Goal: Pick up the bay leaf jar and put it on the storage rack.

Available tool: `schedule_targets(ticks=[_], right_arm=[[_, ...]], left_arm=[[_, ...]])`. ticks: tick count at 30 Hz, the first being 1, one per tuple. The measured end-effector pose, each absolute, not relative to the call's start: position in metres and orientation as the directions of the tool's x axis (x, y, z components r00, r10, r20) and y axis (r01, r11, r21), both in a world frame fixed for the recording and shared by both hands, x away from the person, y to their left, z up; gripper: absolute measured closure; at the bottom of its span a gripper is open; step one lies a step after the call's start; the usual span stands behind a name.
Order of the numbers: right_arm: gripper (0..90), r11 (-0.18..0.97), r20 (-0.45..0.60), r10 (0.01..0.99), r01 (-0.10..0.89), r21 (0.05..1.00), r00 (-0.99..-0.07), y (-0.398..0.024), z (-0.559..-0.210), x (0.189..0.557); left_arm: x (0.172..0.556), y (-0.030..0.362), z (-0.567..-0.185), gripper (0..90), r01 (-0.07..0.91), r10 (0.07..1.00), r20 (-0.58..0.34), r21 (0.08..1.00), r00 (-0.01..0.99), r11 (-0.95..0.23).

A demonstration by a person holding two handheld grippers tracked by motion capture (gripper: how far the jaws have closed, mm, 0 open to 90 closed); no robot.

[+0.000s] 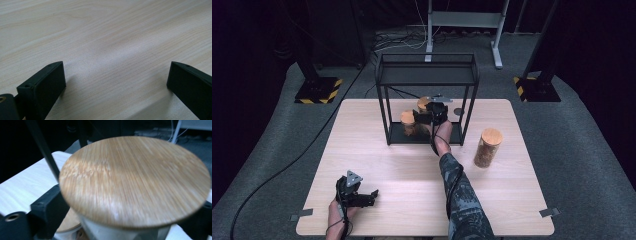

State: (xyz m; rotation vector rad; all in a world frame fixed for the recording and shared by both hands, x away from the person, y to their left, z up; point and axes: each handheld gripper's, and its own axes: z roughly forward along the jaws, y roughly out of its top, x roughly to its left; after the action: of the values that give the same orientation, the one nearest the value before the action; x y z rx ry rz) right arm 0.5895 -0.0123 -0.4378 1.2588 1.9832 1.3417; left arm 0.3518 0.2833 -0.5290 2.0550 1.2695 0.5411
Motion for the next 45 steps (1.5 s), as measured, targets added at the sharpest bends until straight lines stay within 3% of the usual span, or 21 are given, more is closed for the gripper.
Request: schedule_targets(ticks=[5, 16, 23, 34, 45], right_arm=[[0.6, 0.135, 0.162, 0.856, 0.516, 0.846, -0.490, -0.017, -0.431, 0.584], [0.3, 0.203, 0.185, 0.825, 0.585, 0.786, -0.535, -0.029, -0.438, 0.552], [0.0, 0.283, 0.151, 0.795, 0.579, 0.765, -0.588, -0.039, -0.451, 0.510], [0.0, 0.312, 0.131, 0.782, 0.564, 0.764, -0.609, -0.073, -0.481, 0.425], [0.0, 0.252, 0.138, 0.832, 0.588, 0.769, -0.538, -0.132, -0.517, 0.360]], left_arm=[[0.352, 0.283, -0.529, 1.4, 0.626, 0.896, 0.007, 0.713, 0.445, -0.316], [0.352, 0.283, -0.529, 1.4, 0.627, 0.897, 0.003, 0.713, 0.443, -0.313], [0.352, 0.283, -0.529, 1.4, 0.627, 0.896, 0.003, 0.713, 0.443, -0.313], [0.352, 0.283, -0.529, 1.4, 0.629, 0.897, 0.004, 0.712, 0.442, -0.313], [0.352, 0.283, -0.529, 1.4, 0.628, 0.899, 0.001, 0.715, 0.438, -0.307]])
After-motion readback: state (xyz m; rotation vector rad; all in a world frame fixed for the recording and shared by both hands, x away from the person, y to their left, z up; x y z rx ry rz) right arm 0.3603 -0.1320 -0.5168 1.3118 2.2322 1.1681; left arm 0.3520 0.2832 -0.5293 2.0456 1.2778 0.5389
